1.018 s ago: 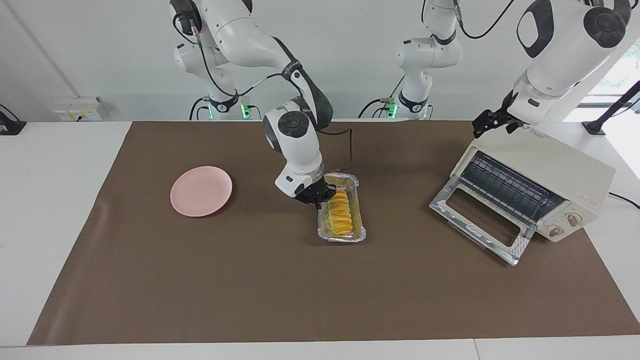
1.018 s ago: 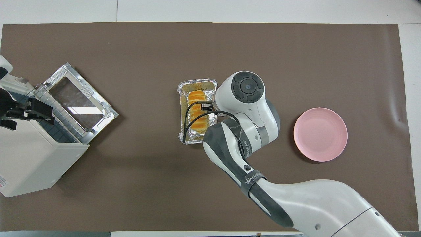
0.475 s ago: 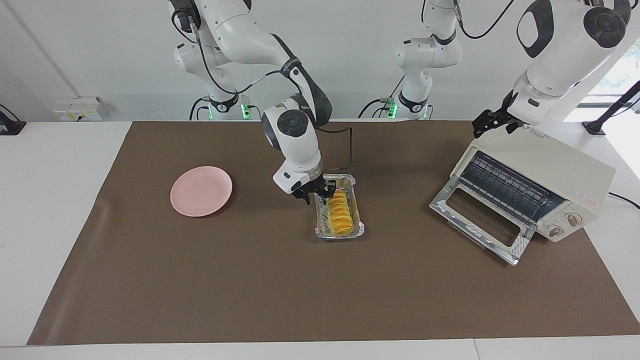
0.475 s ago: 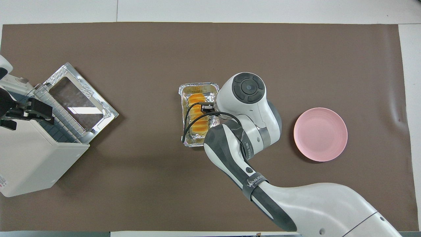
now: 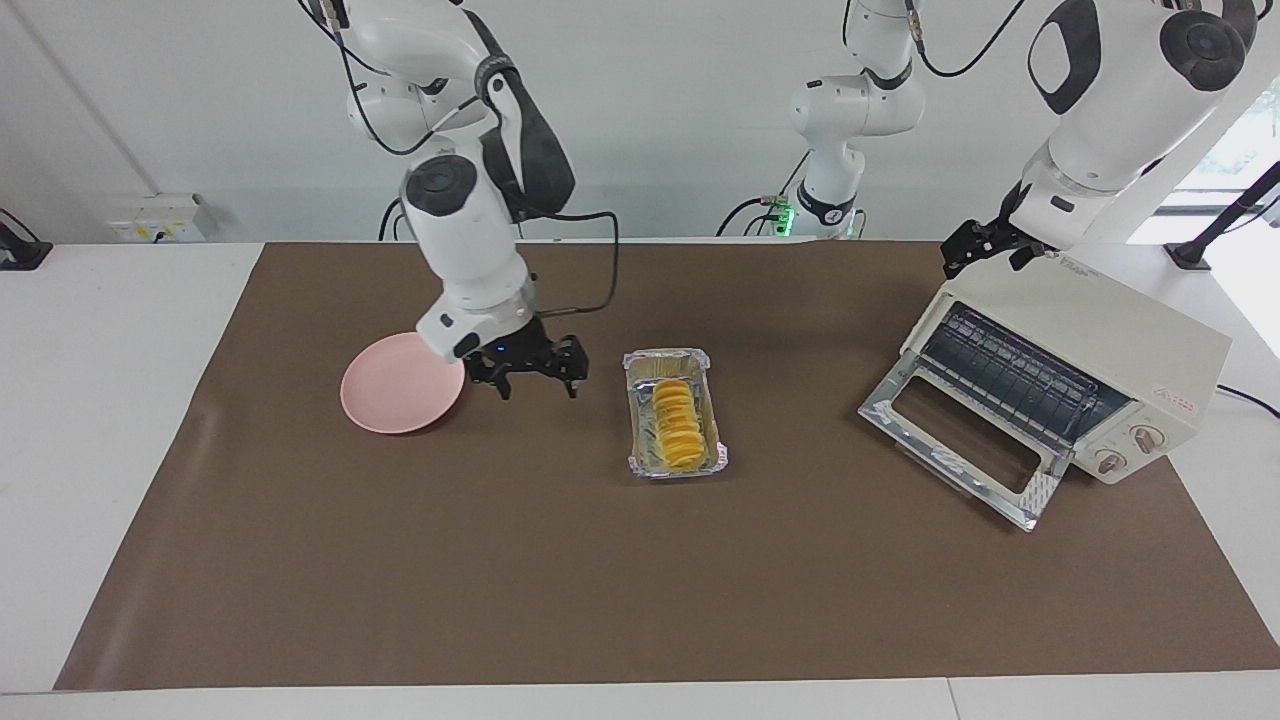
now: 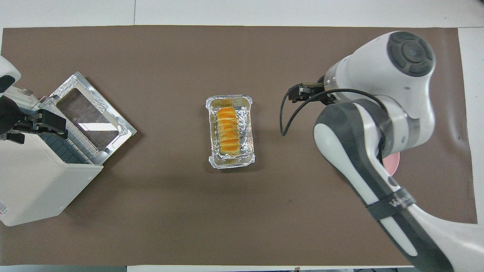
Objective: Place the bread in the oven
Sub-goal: 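Release the tray and withdraw the right gripper while the left gripper reaches it, then grasp and lift the foil tray with the left gripper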
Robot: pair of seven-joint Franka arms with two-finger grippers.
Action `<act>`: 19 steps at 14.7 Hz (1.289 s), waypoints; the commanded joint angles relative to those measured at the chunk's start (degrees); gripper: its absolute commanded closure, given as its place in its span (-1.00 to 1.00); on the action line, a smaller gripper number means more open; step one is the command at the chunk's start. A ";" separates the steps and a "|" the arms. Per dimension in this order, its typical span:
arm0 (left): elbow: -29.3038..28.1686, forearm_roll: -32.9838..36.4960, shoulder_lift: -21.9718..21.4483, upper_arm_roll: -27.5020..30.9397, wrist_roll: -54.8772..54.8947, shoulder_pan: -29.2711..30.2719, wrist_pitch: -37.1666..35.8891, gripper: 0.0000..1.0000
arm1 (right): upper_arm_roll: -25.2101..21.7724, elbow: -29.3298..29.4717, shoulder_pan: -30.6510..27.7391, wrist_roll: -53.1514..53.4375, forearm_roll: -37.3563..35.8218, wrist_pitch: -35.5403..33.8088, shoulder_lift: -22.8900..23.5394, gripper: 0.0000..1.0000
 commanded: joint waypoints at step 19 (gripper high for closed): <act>5.32 -2.49 30.78 0.40 -37.22 -38.94 37.71 -1.00 | 0.32 -0.81 -17.94 -27.26 -8.25 -25.56 -15.82 -1.00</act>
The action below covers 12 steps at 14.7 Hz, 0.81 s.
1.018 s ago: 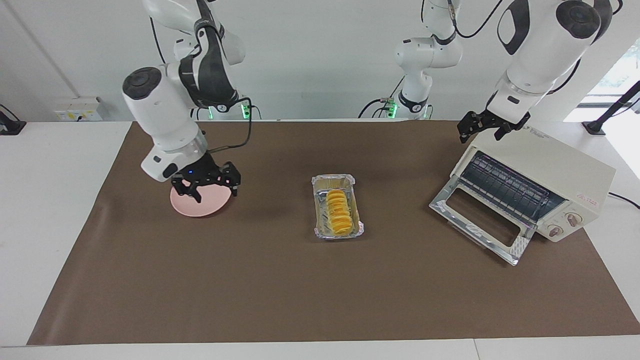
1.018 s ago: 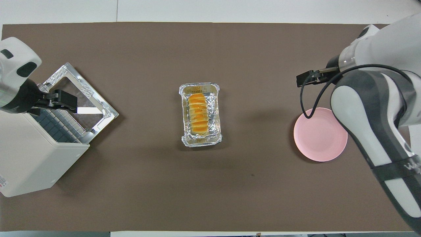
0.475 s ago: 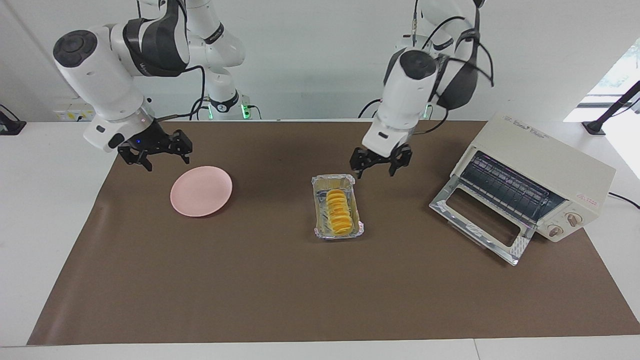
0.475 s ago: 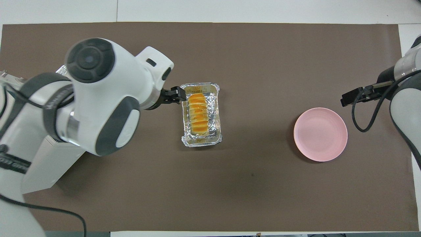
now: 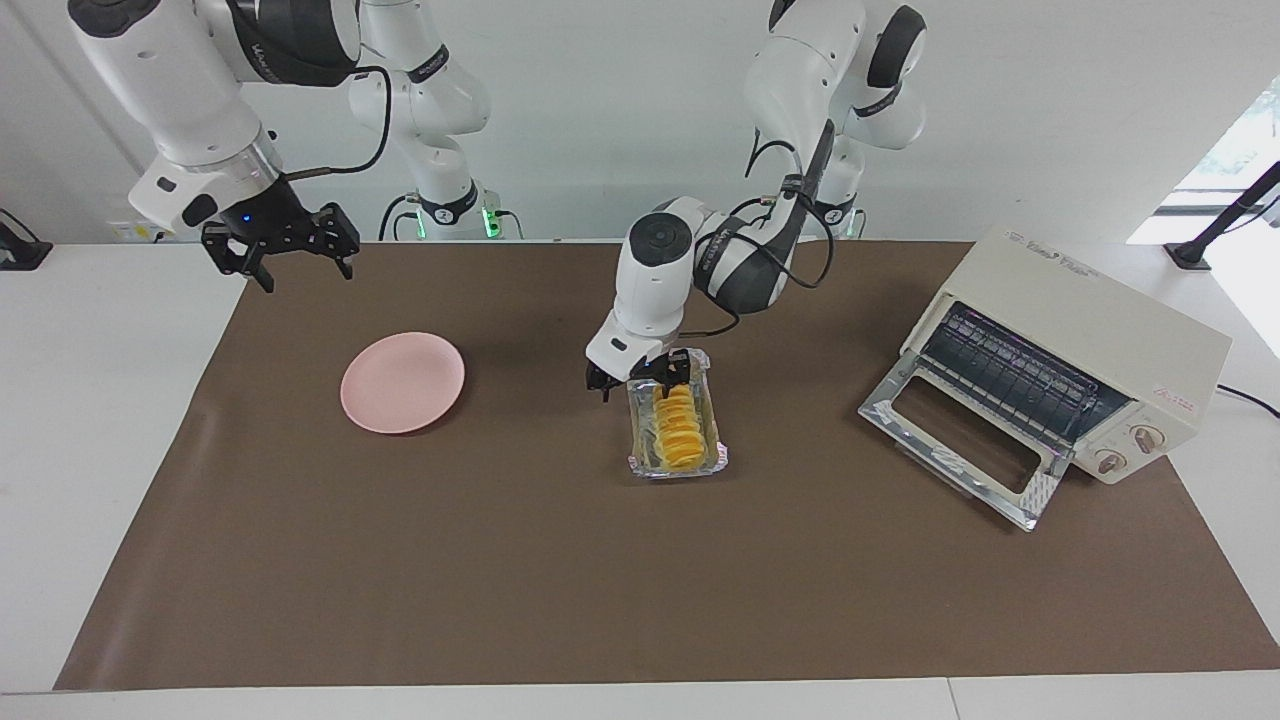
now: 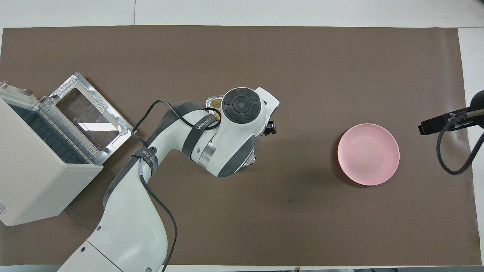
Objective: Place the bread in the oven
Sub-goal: 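Grasp and lift the foil tray with the left gripper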
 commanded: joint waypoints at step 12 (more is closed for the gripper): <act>-0.06 1.65 0.78 2.08 -7.85 -0.73 -3.86 1.00 | 0.74 2.77 -1.49 -1.24 -2.75 -5.93 -0.46 -1.00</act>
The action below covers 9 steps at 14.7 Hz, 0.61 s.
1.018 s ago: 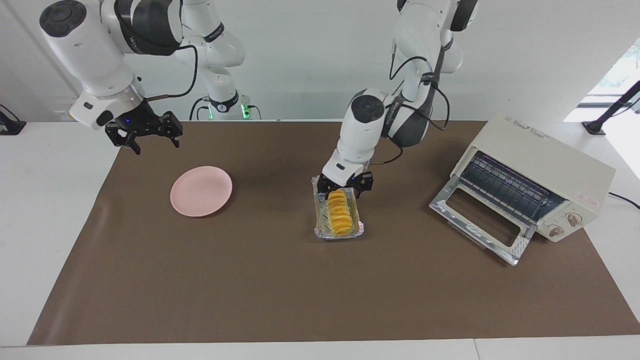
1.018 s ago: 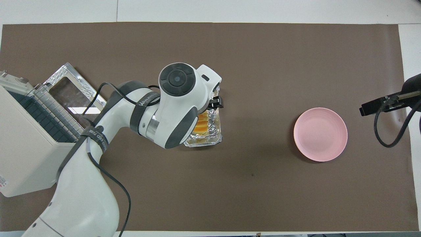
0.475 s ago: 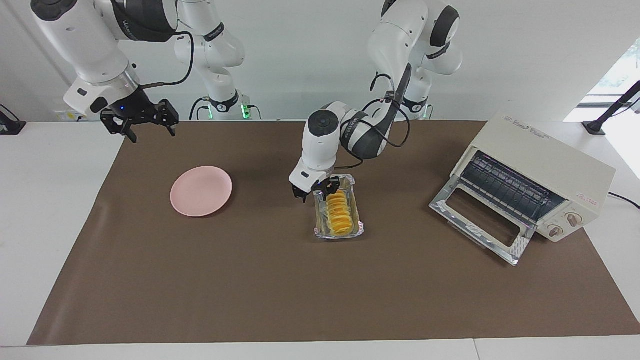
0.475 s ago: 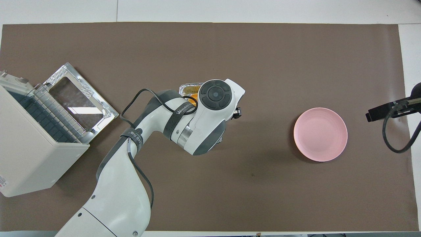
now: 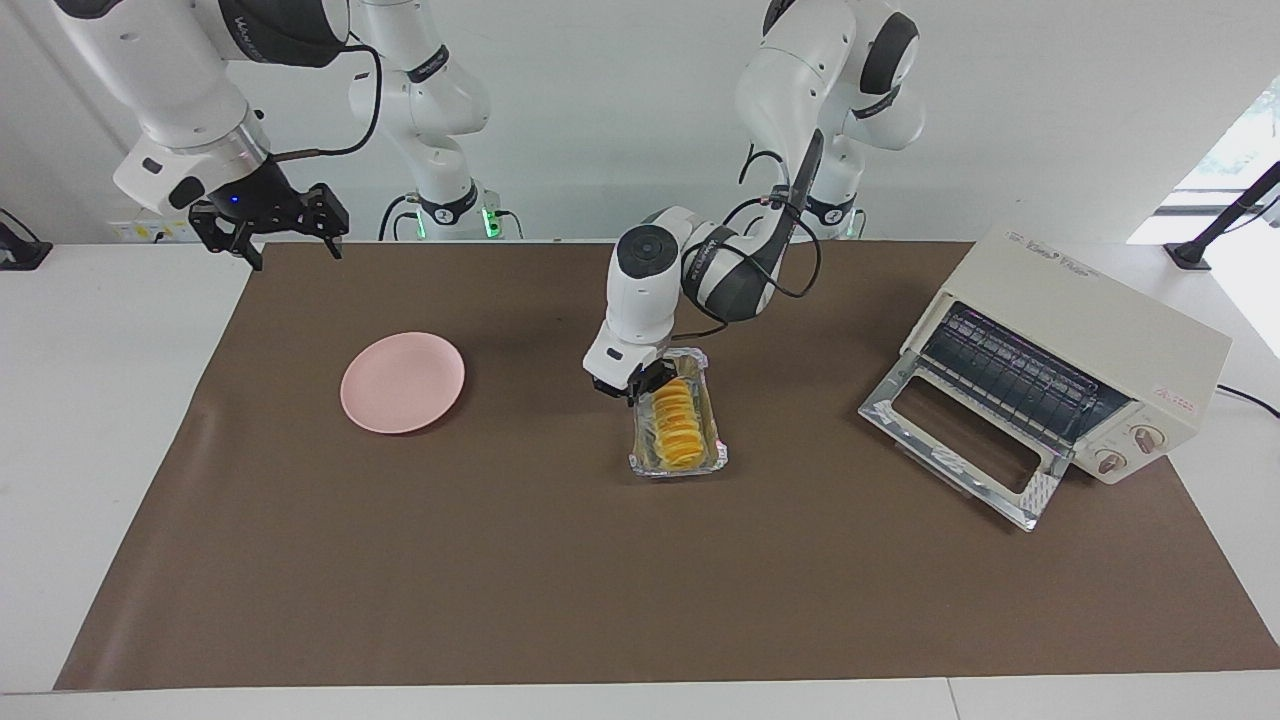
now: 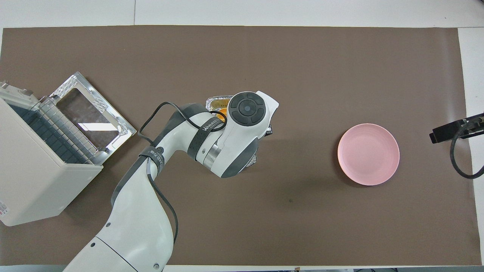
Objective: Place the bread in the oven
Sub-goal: 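Grasp and lift the foil tray with the left gripper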
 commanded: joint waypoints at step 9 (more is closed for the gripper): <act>9.37 0.32 -4.41 18.50 -3.14 5.90 -18.60 1.00 | 0.86 -0.39 -0.75 -1.24 -0.88 -0.68 -0.45 -1.00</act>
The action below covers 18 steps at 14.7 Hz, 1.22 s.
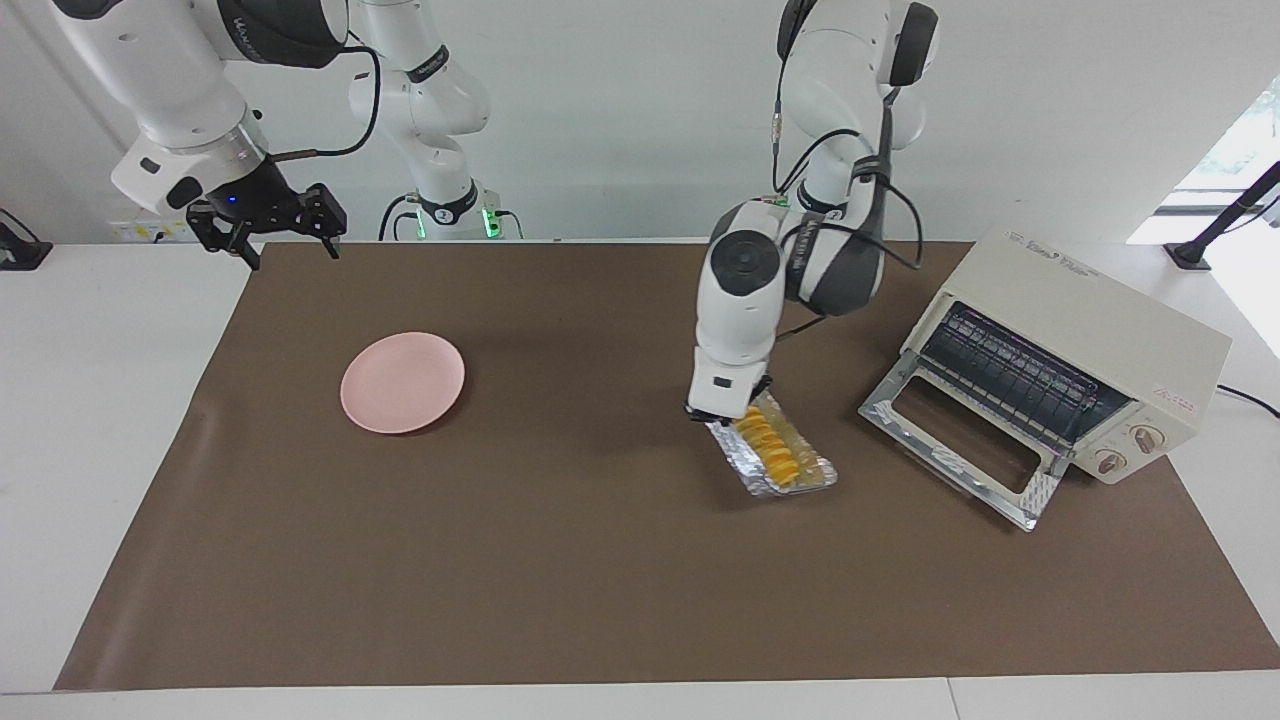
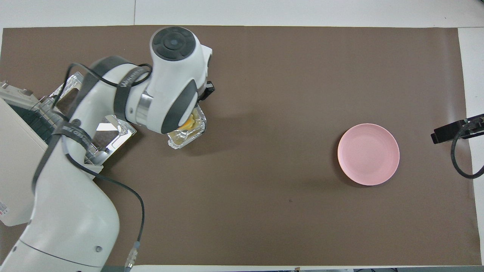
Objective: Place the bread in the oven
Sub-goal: 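Grasp and lift the foil tray with the left gripper, then carry the tray with the left gripper into the open toaster oven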
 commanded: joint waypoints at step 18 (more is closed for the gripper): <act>-5.80 6.69 -3.77 17.14 5.97 9.09 -12.81 1.00 | 0.68 -0.37 -0.59 -1.15 -0.82 -0.54 -0.54 -1.00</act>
